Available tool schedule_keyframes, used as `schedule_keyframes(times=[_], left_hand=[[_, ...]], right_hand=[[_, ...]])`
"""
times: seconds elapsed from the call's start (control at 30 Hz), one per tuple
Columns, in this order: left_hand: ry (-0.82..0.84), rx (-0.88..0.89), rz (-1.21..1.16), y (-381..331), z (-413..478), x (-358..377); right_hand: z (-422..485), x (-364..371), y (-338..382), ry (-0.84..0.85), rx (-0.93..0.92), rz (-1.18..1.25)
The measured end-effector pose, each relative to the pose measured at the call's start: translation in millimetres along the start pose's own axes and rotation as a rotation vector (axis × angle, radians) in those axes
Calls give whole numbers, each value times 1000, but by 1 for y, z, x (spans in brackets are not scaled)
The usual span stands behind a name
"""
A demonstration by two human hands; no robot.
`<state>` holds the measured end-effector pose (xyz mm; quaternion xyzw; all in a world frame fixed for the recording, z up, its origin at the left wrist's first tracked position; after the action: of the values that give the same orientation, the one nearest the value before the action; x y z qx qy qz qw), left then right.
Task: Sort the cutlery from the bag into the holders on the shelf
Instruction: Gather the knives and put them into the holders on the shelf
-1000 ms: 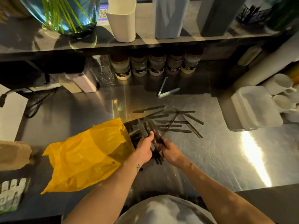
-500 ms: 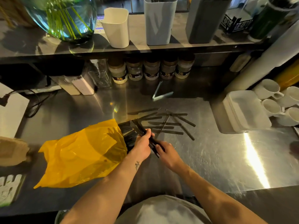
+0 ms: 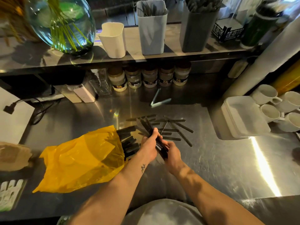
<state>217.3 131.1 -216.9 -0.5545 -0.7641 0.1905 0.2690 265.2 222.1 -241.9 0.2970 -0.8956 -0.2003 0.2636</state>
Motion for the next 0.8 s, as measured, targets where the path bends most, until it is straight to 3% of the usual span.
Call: schedule_keyframes(times=[0.2, 0.33, 0.5, 0.63, 0.8], left_hand=[[-92, 69, 195, 0, -17, 6], [-92, 129, 332, -15, -28, 12], [-12, 236, 465, -38, -46, 24], [171, 258, 639, -46, -52, 42], [310, 411, 924, -65, -62, 65]], right_hand=[[-11, 12, 9, 29, 31, -104], [-17, 14, 18, 101, 11, -326], [-43, 32, 79, 304, -175, -459], [-52, 57, 129, 445, -294, -638], [-52, 77, 160, 482, -406, -853]])
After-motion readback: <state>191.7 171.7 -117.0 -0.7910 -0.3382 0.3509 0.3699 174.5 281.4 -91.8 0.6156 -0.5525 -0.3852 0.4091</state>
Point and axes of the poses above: each hand's wrist, its own z-axis towards the middle knuckle, its own x-axis out of the palm, y = z × x, the point moved 5 cm from there along z, towards the middle knuckle, and after that the axes turned 8 degrees about z, right-handed, at the moved point
